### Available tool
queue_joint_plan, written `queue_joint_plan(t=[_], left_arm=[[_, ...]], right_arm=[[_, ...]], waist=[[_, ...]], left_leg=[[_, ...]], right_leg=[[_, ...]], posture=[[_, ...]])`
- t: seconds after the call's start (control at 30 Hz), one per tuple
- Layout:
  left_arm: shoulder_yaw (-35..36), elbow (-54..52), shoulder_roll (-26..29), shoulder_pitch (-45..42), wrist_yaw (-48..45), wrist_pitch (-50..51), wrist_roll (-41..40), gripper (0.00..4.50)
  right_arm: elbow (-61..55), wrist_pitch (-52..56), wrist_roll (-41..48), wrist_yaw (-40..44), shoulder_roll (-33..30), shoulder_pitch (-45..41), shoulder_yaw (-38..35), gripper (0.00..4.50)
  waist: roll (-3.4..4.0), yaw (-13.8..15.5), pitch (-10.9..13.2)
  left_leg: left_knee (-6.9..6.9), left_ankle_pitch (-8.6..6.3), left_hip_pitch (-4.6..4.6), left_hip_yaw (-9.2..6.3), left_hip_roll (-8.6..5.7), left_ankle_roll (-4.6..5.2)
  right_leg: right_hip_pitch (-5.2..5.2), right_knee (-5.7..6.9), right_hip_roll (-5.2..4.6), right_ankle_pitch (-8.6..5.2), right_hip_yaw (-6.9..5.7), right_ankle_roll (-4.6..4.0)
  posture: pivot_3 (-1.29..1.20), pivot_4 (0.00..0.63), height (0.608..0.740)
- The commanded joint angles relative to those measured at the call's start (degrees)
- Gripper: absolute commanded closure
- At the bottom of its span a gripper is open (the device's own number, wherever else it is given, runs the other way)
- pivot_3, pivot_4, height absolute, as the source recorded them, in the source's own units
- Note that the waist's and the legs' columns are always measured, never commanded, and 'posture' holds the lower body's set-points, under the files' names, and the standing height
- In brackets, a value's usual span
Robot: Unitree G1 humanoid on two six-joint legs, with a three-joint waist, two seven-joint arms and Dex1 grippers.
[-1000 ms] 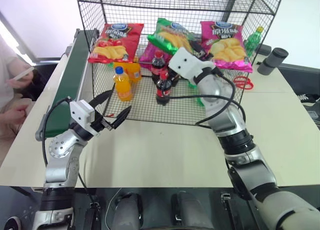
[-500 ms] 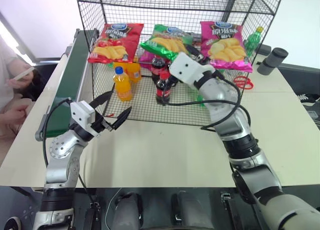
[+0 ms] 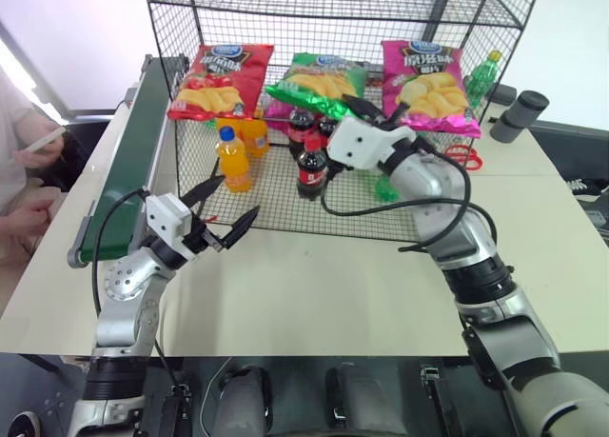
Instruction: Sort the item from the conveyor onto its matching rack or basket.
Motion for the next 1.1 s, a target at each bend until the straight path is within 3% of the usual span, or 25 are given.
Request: queue_joint_plan(t=[0.03,0.23,0.73,0.87,1.1], left_arm=[[0.23,-1.87,0.24,-0.83,0.15,-1.13,-0.04,0.00],[-0.02,-2.29,-0.04,-0.71,0.43,-0.75,-0.27,0.00],[-0.50,-3.90,-0.25,-0.93,1.35,0.54,-0.15,0.00],[-0.60,-4.03,-0.31,-0.83,1.44,0.62,-0.28,0.00],[-1.04,-3.57,-0.62,-0.85,1.21,0.52,-0.39,0.00]], right_arm=[[-0.97,-2.38,-0.99,-0.64,-1.31,-1.41,-0.10,4.47],[2.15,-6.73,-3.86,-1.76,-3.98,-3.47,1.03,4.47],[9.04,-8.38,-4.36,-3.06,-3.13,-6.53,1.04,4.47],[7.48,-8.95,-3.80,-1.55,-4.57,-5.78,0.70,3.21],[5.14,-8.96,1.41,2.68,-5.54,-5.31,-1.68,3.21]], waist=[[0.00,0.00,0.00],[0.00,-0.01,0.00],[0.00,-0.04,0.00],[0.00,-0.02,0.00],[0.00,0.01,0.00]], left_leg=[[0.00,0.00,0.00,0.00,0.00,0.00],[0.00,0.00,0.00,0.01,0.00,0.00],[0.00,0.00,0.00,0.03,0.00,0.00],[0.00,0.00,0.00,0.03,0.00,0.00],[0.00,0.00,0.00,0.02,0.00,0.00]], right_leg=[[0.00,0.00,0.00,0.00,0.00,0.00],[0.00,0.00,0.00,0.00,0.00,0.00],[0.00,0.00,-0.01,0.00,0.01,0.00],[0.00,0.00,-0.01,0.00,0.01,0.00],[0.00,0.00,-0.01,0.00,0.01,0.00]], posture=[[0.00,0.150,0.740],[0.00,0.150,0.740],[0.00,0.150,0.740],[0.00,0.150,0.740],[0.00,0.150,0.740]])
